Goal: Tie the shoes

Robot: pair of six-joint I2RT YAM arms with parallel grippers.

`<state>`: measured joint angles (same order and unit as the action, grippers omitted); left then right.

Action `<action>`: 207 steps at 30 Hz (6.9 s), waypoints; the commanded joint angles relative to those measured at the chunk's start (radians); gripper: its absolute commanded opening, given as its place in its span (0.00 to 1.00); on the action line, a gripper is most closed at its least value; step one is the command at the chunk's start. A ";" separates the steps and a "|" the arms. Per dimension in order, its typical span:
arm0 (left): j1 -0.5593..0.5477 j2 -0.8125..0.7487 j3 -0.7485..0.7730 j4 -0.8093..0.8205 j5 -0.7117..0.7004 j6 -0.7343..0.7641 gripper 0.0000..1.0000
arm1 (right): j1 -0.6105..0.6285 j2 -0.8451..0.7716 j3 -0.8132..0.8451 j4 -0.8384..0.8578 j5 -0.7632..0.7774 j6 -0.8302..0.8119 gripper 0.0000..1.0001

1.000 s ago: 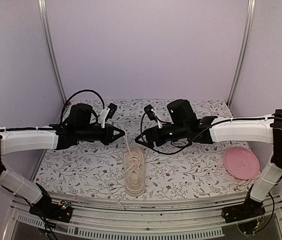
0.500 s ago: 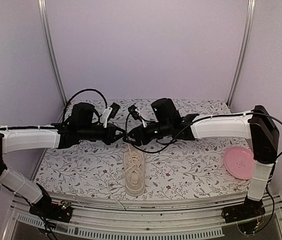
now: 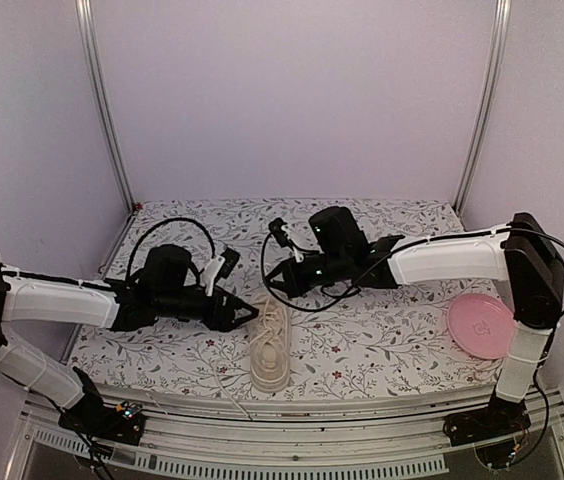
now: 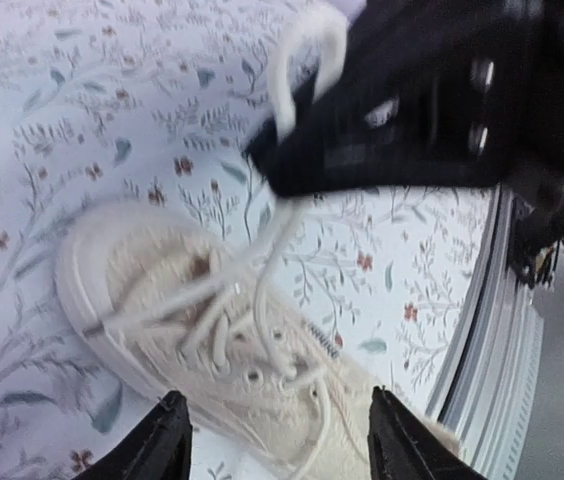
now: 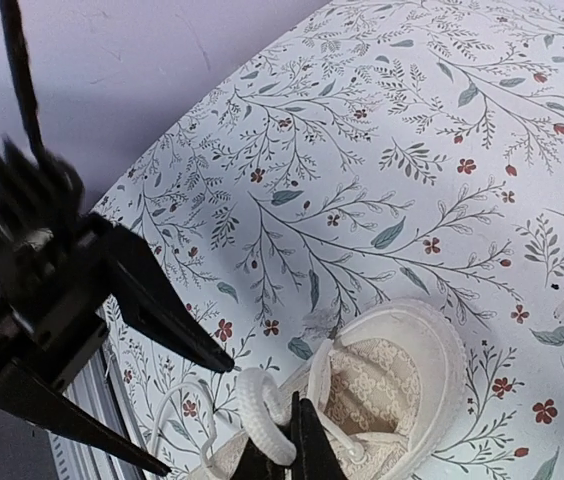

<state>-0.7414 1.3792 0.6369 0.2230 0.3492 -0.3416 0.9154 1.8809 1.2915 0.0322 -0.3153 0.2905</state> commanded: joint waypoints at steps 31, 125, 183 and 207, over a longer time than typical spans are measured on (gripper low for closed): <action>-0.151 -0.008 -0.168 0.016 -0.220 -0.151 0.00 | -0.001 -0.265 -0.272 0.006 0.224 0.158 0.02; -0.144 0.130 0.015 0.098 -0.105 -0.302 0.00 | 0.123 0.067 -0.323 0.588 0.154 -0.086 0.26; -0.056 0.324 0.211 -0.244 -0.158 0.042 0.00 | 0.123 0.054 -0.365 0.612 0.183 -0.043 0.02; -0.248 -0.461 -0.002 -0.209 0.137 -0.135 0.00 | 0.077 0.077 -0.311 0.546 0.118 0.063 0.02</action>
<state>-0.9184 0.9653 0.5808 -0.0193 0.3576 -0.4450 1.0241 1.9366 0.9436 0.5861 -0.1730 0.3183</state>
